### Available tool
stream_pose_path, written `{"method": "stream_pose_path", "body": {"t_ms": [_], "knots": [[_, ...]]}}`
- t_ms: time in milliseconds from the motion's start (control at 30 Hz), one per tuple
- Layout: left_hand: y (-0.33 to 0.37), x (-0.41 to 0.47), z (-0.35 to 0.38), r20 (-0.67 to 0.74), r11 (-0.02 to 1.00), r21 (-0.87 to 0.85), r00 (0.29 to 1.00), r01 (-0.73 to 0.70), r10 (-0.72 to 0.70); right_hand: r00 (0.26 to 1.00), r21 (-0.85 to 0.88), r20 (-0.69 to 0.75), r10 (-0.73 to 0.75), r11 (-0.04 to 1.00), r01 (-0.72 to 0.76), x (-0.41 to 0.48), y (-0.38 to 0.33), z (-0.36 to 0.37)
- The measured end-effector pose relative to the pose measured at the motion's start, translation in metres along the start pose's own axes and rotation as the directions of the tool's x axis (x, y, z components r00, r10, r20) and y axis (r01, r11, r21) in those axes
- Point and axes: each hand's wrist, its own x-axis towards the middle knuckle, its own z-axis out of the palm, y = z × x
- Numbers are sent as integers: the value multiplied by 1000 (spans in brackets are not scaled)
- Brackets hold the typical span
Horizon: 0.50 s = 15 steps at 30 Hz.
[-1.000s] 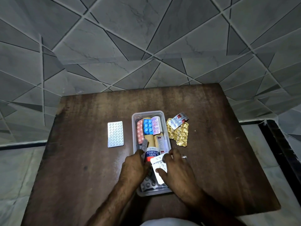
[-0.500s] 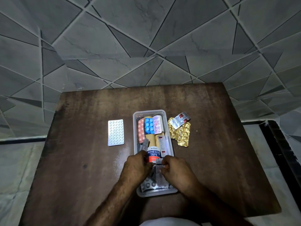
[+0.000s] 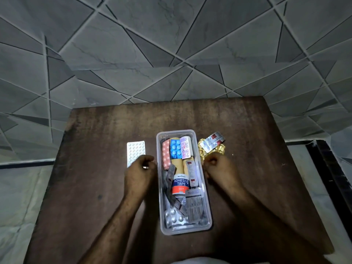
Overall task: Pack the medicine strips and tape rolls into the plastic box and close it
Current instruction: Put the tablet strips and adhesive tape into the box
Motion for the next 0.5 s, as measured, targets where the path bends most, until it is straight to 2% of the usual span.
{"method": "stream_pose_path", "body": {"t_ms": [67,200,333,400,500], "knots": [[-9,19,-3,-52,999,25,998,44,-43,993,73,-82,81,995,-75,32,7,-4],[-29,49,-3,-97,975,206,993,85,-66,966,100,-197,170,983,-153,84,25,-6],[-39,63,6,-96,921,358,987,157,-131,951,139,-185,247,965,-224,125,44,-1],[-41,64,10,-91,907,379,983,185,-162,949,170,-143,280,952,-255,156,72,8],[-41,64,15,-99,906,376,980,195,-170,932,174,-154,329,937,-302,163,75,14]]}}
